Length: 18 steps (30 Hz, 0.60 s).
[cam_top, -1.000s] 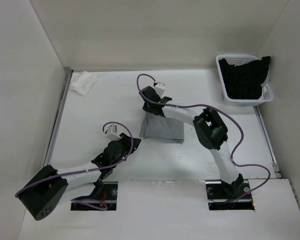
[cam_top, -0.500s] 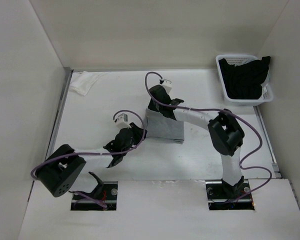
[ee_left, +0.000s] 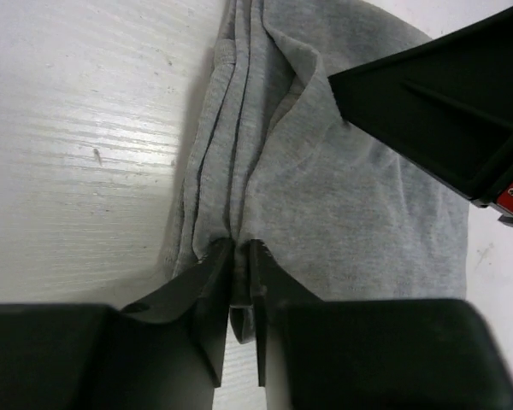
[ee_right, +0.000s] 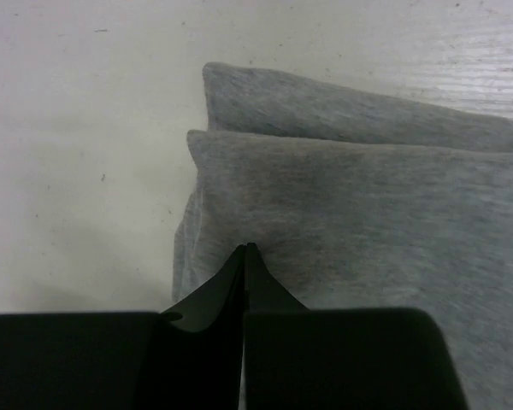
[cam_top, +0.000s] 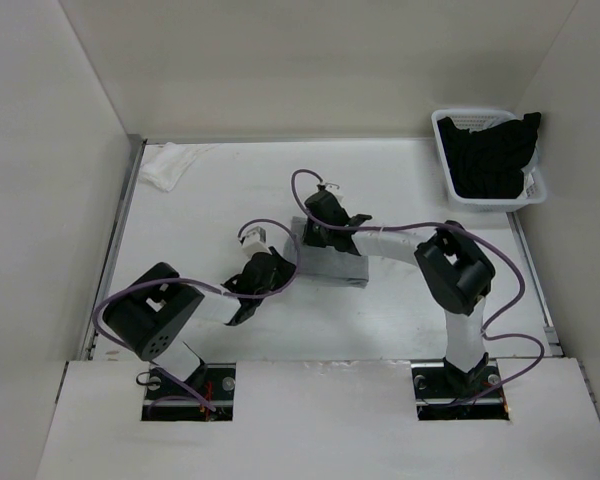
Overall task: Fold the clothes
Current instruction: Fold the tank top
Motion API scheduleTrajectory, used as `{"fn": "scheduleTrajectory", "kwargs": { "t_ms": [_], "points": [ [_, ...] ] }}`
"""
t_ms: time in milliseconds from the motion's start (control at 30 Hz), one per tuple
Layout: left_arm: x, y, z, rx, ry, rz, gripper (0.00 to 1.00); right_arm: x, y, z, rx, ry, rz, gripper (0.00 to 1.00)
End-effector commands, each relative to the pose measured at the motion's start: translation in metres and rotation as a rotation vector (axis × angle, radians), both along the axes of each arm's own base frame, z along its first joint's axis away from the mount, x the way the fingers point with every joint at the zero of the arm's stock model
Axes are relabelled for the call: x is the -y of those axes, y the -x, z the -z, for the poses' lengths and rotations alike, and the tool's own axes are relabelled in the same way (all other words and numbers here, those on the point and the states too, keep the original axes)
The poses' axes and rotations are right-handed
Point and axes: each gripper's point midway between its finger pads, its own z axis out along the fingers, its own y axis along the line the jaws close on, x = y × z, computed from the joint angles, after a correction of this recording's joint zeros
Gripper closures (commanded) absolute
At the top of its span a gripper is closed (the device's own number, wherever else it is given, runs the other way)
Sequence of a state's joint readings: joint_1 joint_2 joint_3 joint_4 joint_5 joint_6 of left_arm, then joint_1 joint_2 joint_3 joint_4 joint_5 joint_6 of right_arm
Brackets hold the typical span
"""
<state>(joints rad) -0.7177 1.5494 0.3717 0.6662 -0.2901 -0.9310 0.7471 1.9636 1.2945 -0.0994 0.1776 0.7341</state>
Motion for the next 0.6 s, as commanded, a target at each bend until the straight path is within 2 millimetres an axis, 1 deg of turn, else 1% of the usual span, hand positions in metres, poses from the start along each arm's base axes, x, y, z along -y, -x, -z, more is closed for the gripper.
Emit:
{"fn": "scheduleTrajectory", "kwargs": {
  "t_ms": [0,67,167,233,333,400,467,500,567],
  "points": [
    [0.015,-0.012,-0.015,0.041,0.068,0.028,0.91,-0.015,-0.017,-0.007,0.032,-0.095,-0.004,0.98],
    [0.011,-0.009,-0.007,0.016,0.066,0.023,0.95,-0.01,-0.027,-0.003,0.036,-0.101,0.029,0.99],
    [0.006,-0.003,-0.001,-0.006,0.074,0.016,0.98,0.0,-0.049,-0.011,0.081,-0.135,0.099,0.99],
    [0.004,0.003,-0.001,-0.008,0.076,0.015,0.98,0.001,-0.058,-0.019,0.1,-0.163,0.113,0.97],
    [-0.002,0.009,-0.004,-0.001,0.089,0.004,0.97,-0.001,-0.061,-0.037,0.131,-0.176,0.081,0.92],
    [-0.005,0.01,-0.007,0.004,0.096,0.0,0.97,0.0,-0.059,-0.05,0.153,-0.163,0.036,0.86],
    [-0.005,0.01,-0.008,0.006,0.101,0.002,0.97,0.001,-0.055,-0.057,0.16,-0.143,-0.029,0.79],
    [-0.005,0.01,-0.009,0.006,0.102,0.006,0.96,0.0,-0.055,-0.057,0.153,-0.133,-0.058,0.75],
    [-0.004,0.01,-0.01,0.007,0.105,0.01,0.96,-0.004,-0.053,-0.047,0.11,-0.094,-0.141,0.69]
  ]
}}
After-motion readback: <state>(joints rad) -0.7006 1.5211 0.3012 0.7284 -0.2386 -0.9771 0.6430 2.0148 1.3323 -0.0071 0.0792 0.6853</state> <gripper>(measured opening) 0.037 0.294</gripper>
